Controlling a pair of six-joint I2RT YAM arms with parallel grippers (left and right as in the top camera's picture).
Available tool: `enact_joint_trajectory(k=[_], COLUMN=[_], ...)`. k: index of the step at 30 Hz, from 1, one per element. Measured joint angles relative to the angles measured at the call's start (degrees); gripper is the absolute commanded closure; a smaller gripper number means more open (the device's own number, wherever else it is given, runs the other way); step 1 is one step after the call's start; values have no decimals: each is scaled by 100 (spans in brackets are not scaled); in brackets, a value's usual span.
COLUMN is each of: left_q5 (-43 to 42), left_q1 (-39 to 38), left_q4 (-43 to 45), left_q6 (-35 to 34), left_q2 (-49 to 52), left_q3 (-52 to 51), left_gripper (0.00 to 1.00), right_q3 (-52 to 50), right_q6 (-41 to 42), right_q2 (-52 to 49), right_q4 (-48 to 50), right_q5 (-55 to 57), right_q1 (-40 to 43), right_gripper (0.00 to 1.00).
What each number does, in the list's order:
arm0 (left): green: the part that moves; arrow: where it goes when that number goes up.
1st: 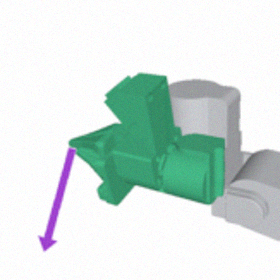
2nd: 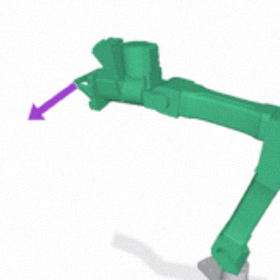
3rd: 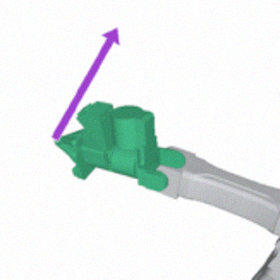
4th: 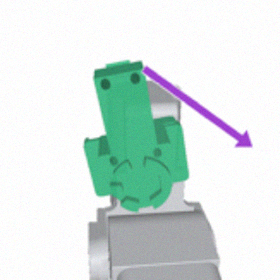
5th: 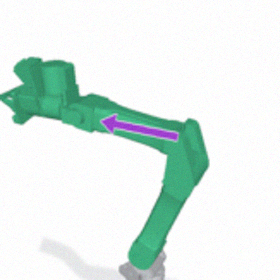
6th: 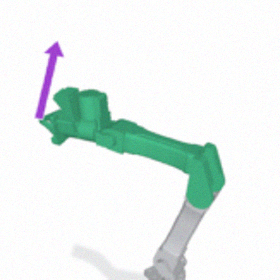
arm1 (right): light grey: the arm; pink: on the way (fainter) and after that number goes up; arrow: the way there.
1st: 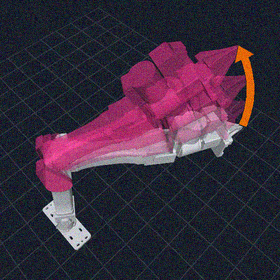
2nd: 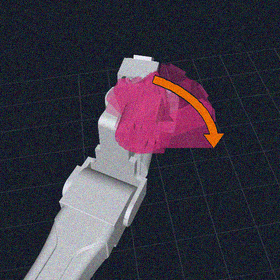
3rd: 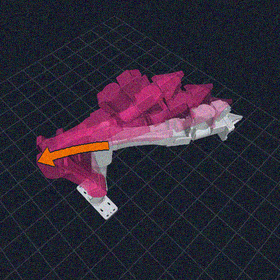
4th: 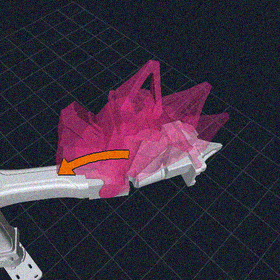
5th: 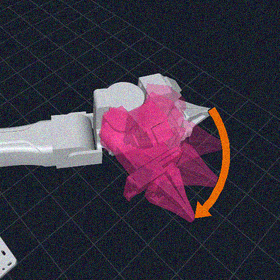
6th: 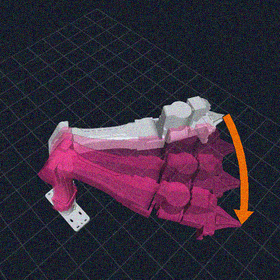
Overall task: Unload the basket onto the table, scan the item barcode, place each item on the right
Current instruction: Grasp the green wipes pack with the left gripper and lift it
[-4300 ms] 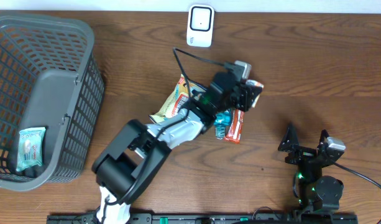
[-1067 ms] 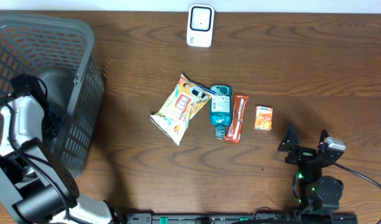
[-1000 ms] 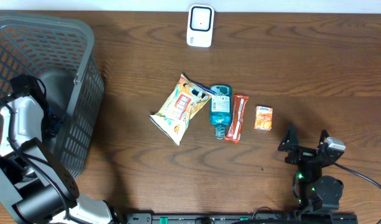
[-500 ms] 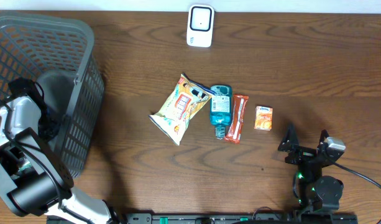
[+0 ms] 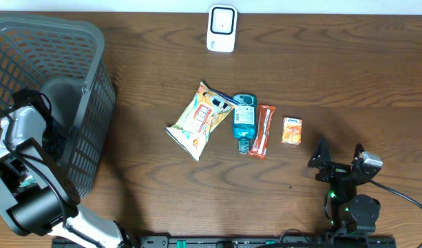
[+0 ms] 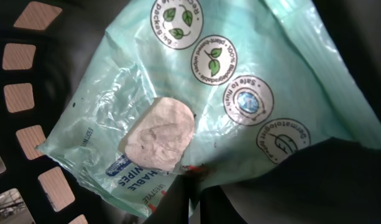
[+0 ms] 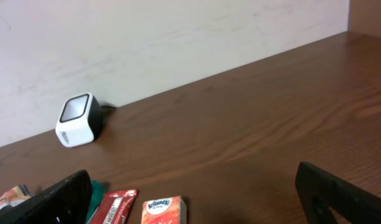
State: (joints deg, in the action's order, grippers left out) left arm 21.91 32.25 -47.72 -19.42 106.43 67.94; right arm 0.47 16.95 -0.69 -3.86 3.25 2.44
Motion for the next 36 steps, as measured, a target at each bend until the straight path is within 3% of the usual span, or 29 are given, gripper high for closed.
enact_joint_trajectory(k=[7,16,17,18,21,36], left_q5=[-442,-1436,-1462,-1510,-1552,-778], left_q1=[0,0,0,0,0,0], left_q4=[22,188,210,254,382,450], left_q6=[-26,-256,-286,-310,-345,-391], left_q2=[-79,-1172,-1255,-1360,-1523,-942], left_q3=[2,17,17,20,22,22], left_gripper=[92,91,73,47,2,1], right_q3=[0,0,0,0,0,0], right_q6=[0,0,0,0,0,0], right_q2=[0,0,0,0,0,0], right_q4=[0,0,0,0,0,0], right_q5=[0,0,0,0,0,0], right_q1=[0,0,0,0,0,0], right_gripper=[1,1,1,1,1,1])
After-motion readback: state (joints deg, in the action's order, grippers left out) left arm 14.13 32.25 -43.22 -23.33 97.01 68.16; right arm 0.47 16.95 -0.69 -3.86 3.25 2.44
